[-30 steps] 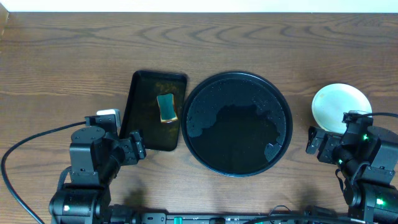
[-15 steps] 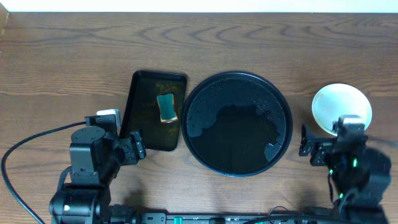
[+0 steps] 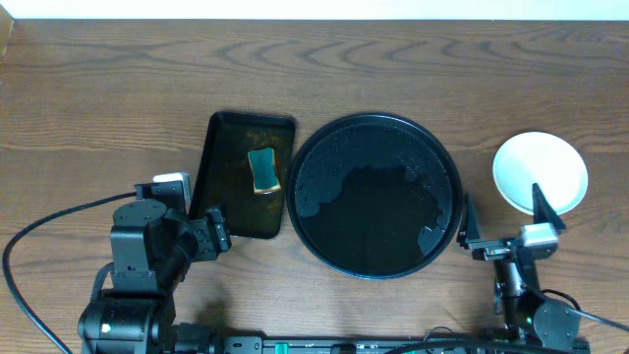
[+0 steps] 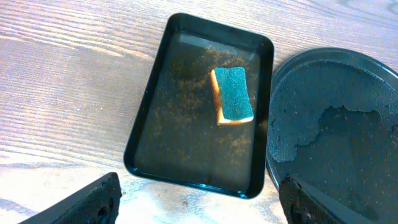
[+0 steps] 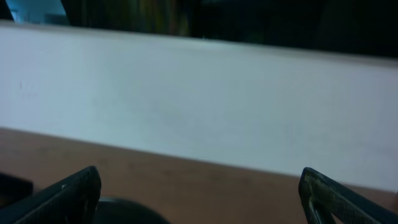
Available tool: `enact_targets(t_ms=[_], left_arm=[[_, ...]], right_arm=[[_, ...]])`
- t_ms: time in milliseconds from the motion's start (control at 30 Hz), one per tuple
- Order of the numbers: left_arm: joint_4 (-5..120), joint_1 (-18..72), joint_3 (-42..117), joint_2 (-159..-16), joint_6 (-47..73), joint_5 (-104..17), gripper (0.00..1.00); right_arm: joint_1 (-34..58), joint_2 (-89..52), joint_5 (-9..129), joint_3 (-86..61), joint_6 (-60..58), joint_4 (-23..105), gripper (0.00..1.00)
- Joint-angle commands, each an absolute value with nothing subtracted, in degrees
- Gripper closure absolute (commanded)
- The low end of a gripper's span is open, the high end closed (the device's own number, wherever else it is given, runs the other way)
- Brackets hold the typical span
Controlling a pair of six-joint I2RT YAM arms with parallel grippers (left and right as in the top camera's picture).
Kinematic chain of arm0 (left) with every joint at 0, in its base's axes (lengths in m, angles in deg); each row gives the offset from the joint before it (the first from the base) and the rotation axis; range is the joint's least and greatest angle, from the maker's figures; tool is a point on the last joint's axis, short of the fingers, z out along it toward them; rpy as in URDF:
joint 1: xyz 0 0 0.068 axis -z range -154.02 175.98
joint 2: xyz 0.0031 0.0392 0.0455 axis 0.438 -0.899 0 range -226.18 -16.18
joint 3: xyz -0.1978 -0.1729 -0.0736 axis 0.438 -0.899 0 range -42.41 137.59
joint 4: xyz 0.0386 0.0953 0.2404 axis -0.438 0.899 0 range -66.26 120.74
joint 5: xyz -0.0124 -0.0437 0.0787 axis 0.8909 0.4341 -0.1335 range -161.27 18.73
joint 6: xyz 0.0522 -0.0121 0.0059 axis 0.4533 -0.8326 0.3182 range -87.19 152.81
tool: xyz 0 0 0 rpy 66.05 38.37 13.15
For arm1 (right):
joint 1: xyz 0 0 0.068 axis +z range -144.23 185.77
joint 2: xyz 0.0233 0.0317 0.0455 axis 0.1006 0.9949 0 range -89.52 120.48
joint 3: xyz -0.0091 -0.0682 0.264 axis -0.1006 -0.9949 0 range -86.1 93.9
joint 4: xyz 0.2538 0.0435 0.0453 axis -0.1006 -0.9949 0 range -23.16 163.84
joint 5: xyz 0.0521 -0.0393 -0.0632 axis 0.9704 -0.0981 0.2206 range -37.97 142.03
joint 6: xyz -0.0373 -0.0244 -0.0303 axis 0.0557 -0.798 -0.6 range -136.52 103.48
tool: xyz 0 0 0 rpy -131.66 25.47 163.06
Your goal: Clean dirty plates on tray and stack at the side
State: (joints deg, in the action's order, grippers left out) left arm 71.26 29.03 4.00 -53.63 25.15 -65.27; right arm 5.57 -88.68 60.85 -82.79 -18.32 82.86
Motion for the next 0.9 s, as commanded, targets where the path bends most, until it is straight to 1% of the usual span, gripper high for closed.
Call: enact_targets(t_ms=[0, 167, 867], left_arm=[[71.20, 28.94, 3.82, -53.65, 24.82, -65.77, 0.18], [71.20, 28.94, 3.82, -53.65, 24.82, -65.77, 0.18], [71.20, 28.94, 3.82, -53.65, 24.82, -65.77, 0.18]], right_arm=[[7.07, -89.25, 61.09, -85.74, -19.89, 82.03, 0.01], [7.95, -89.25, 60.61, -85.78, -22.21, 70.35, 0.01], [7.95, -89.14, 60.22, -85.78, -21.95, 70.22, 0.01]])
